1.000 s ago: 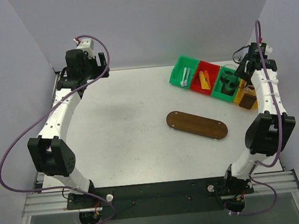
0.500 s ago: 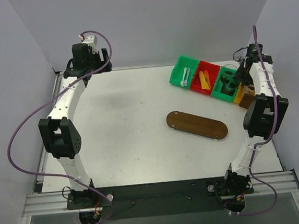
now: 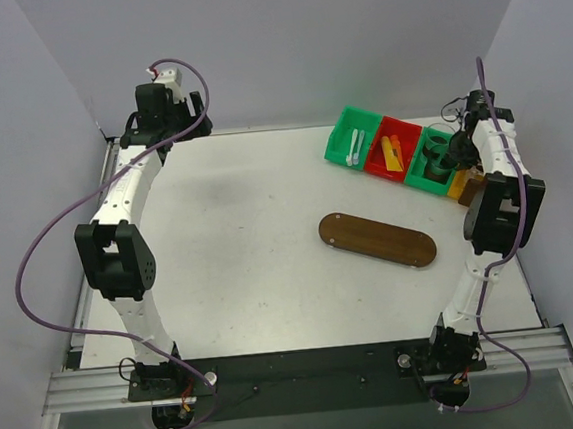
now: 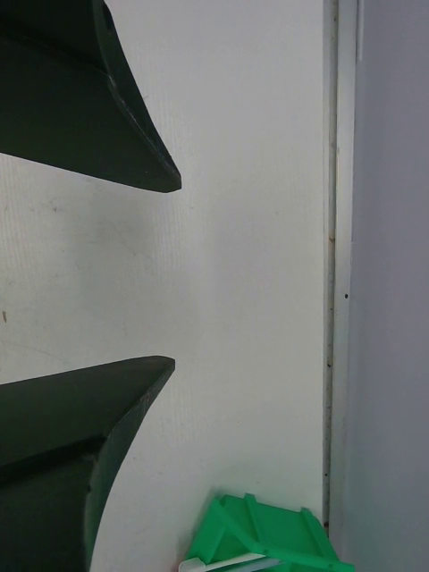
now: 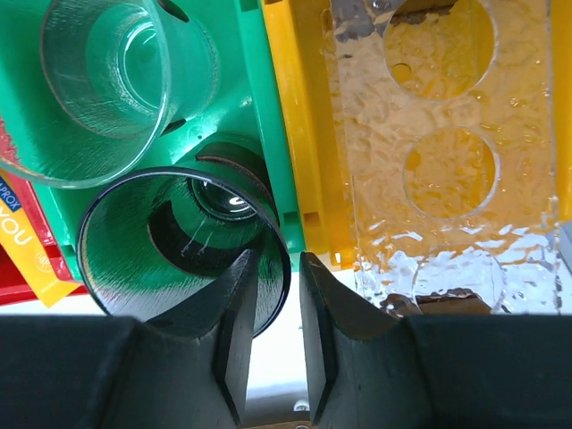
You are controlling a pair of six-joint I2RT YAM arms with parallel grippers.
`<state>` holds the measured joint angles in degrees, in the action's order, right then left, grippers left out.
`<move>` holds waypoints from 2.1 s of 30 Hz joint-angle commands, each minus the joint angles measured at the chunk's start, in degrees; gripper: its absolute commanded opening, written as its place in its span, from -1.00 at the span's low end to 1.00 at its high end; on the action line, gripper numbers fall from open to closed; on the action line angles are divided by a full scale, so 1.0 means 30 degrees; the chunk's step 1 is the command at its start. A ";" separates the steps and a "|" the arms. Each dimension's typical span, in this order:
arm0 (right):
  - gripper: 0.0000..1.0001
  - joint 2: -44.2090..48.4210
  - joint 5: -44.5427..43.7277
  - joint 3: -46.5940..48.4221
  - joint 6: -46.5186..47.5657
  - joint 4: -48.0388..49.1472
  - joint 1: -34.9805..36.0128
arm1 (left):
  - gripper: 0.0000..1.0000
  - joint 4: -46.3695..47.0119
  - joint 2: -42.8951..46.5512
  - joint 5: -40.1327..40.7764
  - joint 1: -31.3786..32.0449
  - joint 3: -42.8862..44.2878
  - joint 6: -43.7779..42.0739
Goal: Prepare toiletry sets of a toothbrush and toothpaste on the tray
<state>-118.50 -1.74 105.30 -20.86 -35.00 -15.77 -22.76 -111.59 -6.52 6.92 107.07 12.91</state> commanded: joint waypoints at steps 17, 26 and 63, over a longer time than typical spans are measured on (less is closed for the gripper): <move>-1.00 0.0679 -0.0270 0.0147 -0.1655 -0.0696 -0.0075 | 0.66 0.0440 0.0048 0.0182 0.0331 0.1401 -0.0200; -1.00 0.2789 0.0023 -0.0997 -0.3650 -0.0081 0.0188 | 0.65 0.0293 0.0136 0.0534 0.0536 0.1957 -0.0259; -1.00 1.1339 -0.0152 -0.6674 -0.4557 0.2730 0.8358 | 0.54 -0.5799 0.2276 0.4580 0.7243 0.3598 0.6095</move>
<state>-91.33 -1.13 88.62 -31.46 -32.16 5.10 -37.32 -108.25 9.56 25.23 117.64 23.75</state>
